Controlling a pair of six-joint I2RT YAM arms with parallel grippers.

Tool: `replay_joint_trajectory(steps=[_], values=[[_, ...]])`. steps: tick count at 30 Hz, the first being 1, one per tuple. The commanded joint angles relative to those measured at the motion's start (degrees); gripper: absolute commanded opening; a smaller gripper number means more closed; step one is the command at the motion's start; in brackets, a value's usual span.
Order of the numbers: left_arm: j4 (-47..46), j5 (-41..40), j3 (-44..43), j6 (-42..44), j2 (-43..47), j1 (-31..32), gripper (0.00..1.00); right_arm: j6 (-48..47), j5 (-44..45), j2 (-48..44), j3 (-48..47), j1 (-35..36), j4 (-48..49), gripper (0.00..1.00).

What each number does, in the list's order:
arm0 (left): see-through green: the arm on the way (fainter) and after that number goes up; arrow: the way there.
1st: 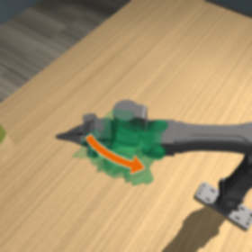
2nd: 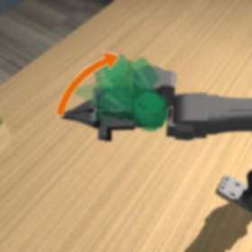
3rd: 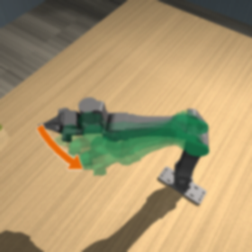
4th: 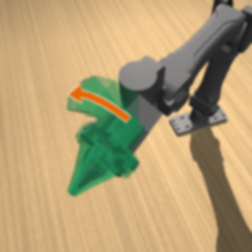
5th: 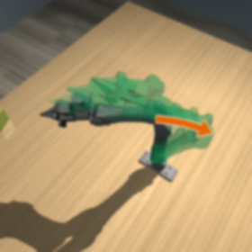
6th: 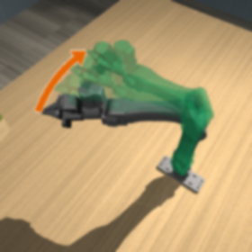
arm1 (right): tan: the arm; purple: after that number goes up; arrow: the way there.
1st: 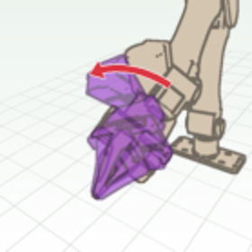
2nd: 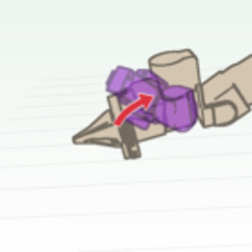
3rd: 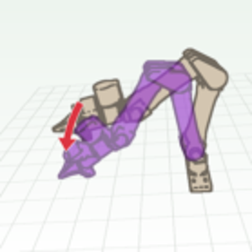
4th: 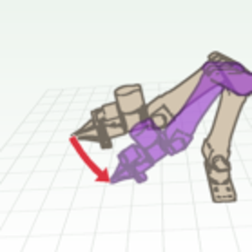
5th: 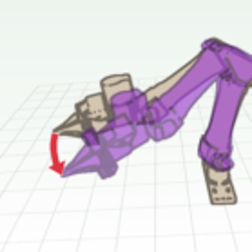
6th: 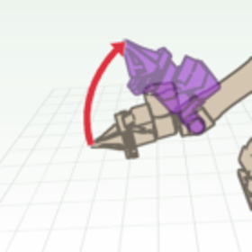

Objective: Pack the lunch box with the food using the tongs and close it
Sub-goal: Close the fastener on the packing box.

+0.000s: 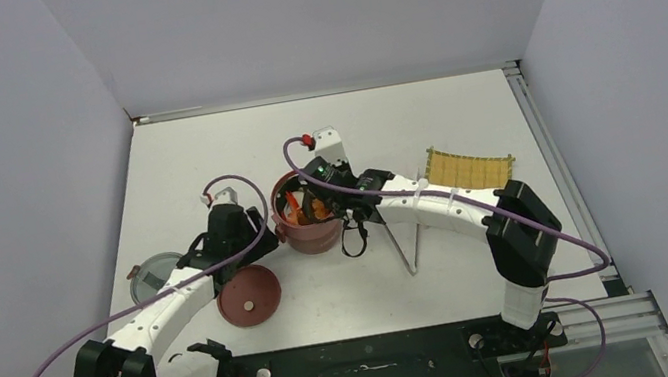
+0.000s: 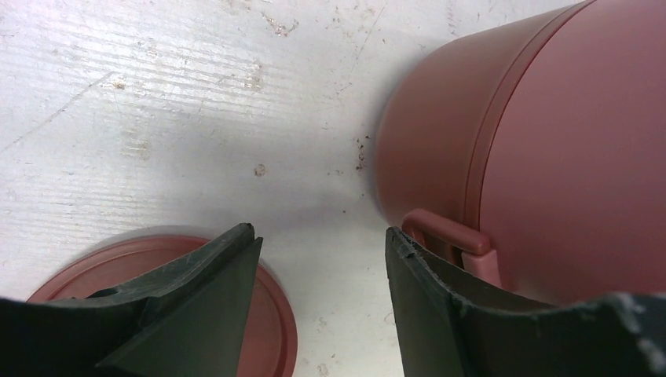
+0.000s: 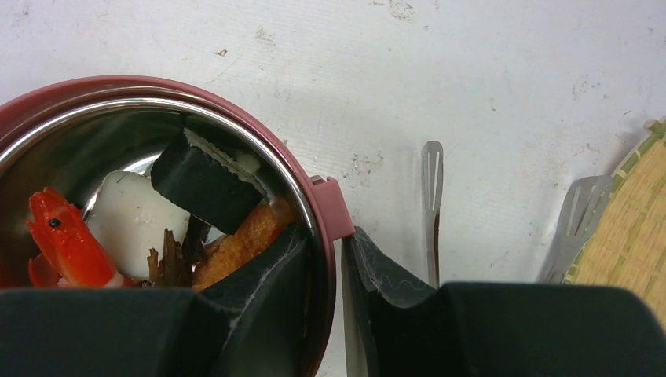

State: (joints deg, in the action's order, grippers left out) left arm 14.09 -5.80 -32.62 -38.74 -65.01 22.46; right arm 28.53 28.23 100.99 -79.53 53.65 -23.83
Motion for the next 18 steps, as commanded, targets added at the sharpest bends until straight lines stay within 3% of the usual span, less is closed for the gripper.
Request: replay_joint_trajectory(steps=[1,8,18], values=[[-6.5,0.8,-1.6,-1.7,-0.3,0.3,0.58,-2.8,6.5,0.3,0.5,2.2,-0.3,0.05],[-8.9,1.7,-1.1,-2.8,-1.1,0.3,0.56,-3.2,11.9,2.8,-0.2,3.8,-1.9,0.05],[-11.7,3.1,-0.3,-3.8,-3.4,0.3,0.52,-2.8,12.9,3.8,-0.6,4.2,-2.8,0.05]])
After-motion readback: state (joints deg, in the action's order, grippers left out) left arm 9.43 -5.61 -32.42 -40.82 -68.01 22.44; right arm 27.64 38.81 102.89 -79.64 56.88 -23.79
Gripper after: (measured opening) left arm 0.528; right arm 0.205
